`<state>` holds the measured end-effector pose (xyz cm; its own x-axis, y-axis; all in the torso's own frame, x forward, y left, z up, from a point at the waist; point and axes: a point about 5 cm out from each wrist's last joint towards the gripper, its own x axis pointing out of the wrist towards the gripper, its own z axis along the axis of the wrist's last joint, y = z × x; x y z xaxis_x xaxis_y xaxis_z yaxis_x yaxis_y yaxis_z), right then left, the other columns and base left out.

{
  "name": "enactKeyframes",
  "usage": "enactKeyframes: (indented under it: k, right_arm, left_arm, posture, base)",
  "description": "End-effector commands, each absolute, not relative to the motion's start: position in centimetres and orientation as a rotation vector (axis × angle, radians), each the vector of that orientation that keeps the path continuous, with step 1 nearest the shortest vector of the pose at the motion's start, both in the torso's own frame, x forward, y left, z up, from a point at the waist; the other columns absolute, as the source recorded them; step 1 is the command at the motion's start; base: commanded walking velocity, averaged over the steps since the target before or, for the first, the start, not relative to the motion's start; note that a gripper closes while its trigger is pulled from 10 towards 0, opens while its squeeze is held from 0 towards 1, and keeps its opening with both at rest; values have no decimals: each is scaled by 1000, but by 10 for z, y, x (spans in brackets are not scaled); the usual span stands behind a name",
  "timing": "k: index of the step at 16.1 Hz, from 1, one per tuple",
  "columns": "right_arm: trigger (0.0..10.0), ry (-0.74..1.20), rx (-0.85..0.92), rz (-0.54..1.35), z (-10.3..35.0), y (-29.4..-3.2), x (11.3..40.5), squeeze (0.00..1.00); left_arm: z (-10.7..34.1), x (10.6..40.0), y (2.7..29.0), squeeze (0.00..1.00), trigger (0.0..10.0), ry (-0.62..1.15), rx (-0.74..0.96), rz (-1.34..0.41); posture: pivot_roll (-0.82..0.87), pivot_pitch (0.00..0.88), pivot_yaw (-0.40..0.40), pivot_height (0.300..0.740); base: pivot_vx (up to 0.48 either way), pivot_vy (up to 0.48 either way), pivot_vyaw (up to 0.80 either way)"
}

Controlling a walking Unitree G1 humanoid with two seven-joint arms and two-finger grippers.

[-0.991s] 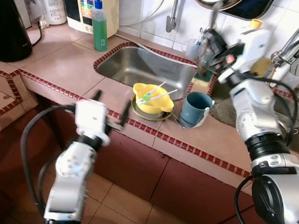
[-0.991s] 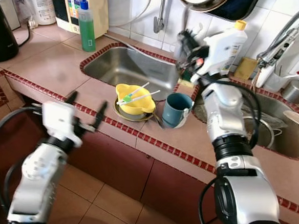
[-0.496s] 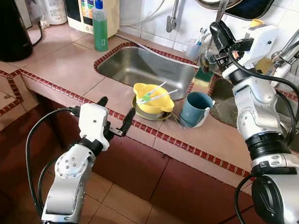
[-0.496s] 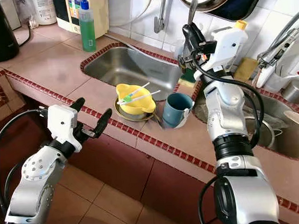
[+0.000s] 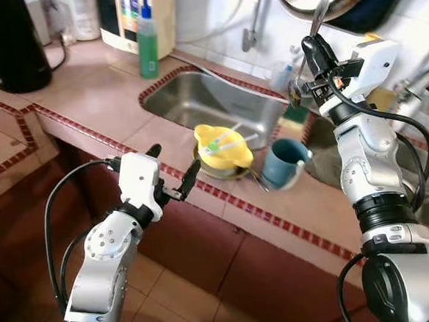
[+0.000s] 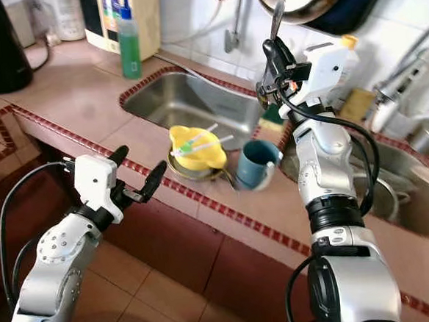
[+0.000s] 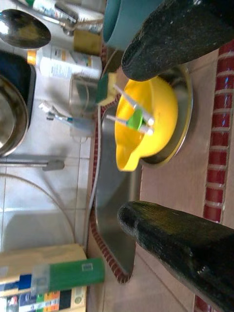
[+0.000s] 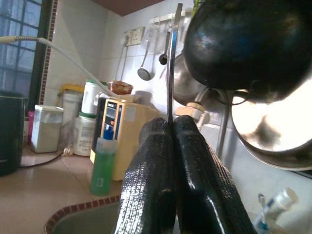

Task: Kitchen organization

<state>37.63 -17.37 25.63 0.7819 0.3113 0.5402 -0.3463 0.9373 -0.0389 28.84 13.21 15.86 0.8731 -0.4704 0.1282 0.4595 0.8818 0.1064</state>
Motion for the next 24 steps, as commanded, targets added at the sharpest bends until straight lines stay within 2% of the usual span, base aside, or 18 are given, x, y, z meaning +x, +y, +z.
enactKeyframes:
  k: [1,21,24]
  right_arm:
    - [10000,-593,55,355,263,-180,374,0]
    - [10000,-518,46,412,257,-177,376,0]
    - [10000,-373,30,341,253,-180,389,0]
  left_arm:
    - [161,287,127,0,10000,-157,68,-502]
    - [163,286,128,0,10000,-160,46,-467]
    - [166,290,128,0,10000,-164,45,-447]
  posture:
    - [98,0,-162,740]
    - [87,0,-179,740]
    - [81,0,-177,740]
  base:
    - [292,0,0]
    - [293,0,0]
    - [87,0,0]
